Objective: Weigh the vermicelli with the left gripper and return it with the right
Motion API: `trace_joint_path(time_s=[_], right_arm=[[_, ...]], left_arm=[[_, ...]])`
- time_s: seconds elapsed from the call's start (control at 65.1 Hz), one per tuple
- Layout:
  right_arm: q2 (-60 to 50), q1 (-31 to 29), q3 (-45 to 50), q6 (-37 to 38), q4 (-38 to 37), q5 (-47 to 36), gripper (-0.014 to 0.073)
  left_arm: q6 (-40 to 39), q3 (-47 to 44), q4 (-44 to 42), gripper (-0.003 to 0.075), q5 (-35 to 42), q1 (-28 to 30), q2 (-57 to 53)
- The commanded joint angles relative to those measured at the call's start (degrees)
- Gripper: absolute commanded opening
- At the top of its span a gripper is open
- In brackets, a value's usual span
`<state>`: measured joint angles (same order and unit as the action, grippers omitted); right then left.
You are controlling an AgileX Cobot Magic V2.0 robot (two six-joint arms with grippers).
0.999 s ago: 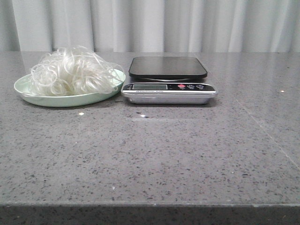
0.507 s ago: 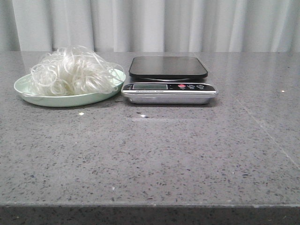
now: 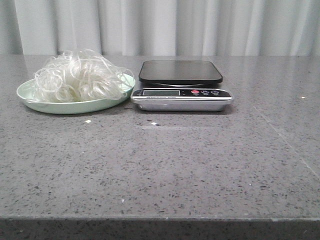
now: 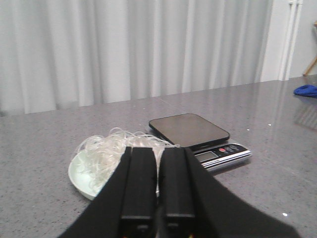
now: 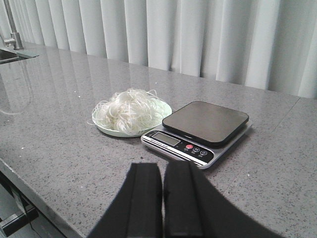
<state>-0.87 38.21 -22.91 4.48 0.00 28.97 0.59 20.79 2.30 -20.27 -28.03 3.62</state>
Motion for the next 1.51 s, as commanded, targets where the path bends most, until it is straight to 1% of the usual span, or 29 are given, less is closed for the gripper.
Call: trace_joint_path(time_s=[0.0,0.154,0.215,0.231,0.354,0.446,0.507,0.584,0.615,0.692,1.491], right_arm=[[1.17,-0.24,-1.32,0.02,-0.77,-4.5,0.0188],[1.17,-0.24,-1.32,0.02,-0.77,-4.5,0.0188],[1.17,-0.24,-1.32,0.02,-0.77,-4.5,0.0188],[1.17,-0.24,-1.32,0.02,-0.77,-4.5,0.0188],[1.17,-0.24,-1.32,0.02,-0.77,-4.5,0.0188],[1.17,-0.24,-1.32,0.02,-0.77,-4.5,0.0188],[1.17,-0.24,-1.32,0.02,-0.77,-4.5,0.0188],[1.17,-0.24,-1.32,0.02,-0.77,-4.43,0.0188],[1.1,-0.24,-1.32,0.02,-0.77,-4.42,0.0188],[1.1,-0.24,-1.32,0.02,-0.77,-4.29,0.0188],[1.1,-0.24,-1.32,0.02,-0.77,-4.29,0.0188]], left_arm=[[-0.59,1.45,0.62,0.0127,4.81,5.36,0.61],[-0.59,-1.4,0.62,0.0127,7.06,16.34,0.61],[-0.59,-3.9,0.62,0.0127,9.8,19.99,0.61],[-0.59,-5.43,0.62,0.0127,11.56,21.1,0.61],[-1.07,-11.81,1.09,0.0127,18.71,25.44,0.23],[-1.07,-16.18,1.09,0.0127,19.16,27.54,-2.9],[-1.07,-18.67,1.09,0.0127,19.3,28.38,-5.55],[-1.07,-21.54,1.09,0.0127,21.4,29.02,-5.13],[-1.07,-21.3,0.88,0.0127,18.55,29.02,-5.13],[-1.07,-21.31,0.71,0.0127,17.62,29.02,-5.13],[-1.07,-21.31,0.59,0.0127,17.62,28.37,-5.13]])
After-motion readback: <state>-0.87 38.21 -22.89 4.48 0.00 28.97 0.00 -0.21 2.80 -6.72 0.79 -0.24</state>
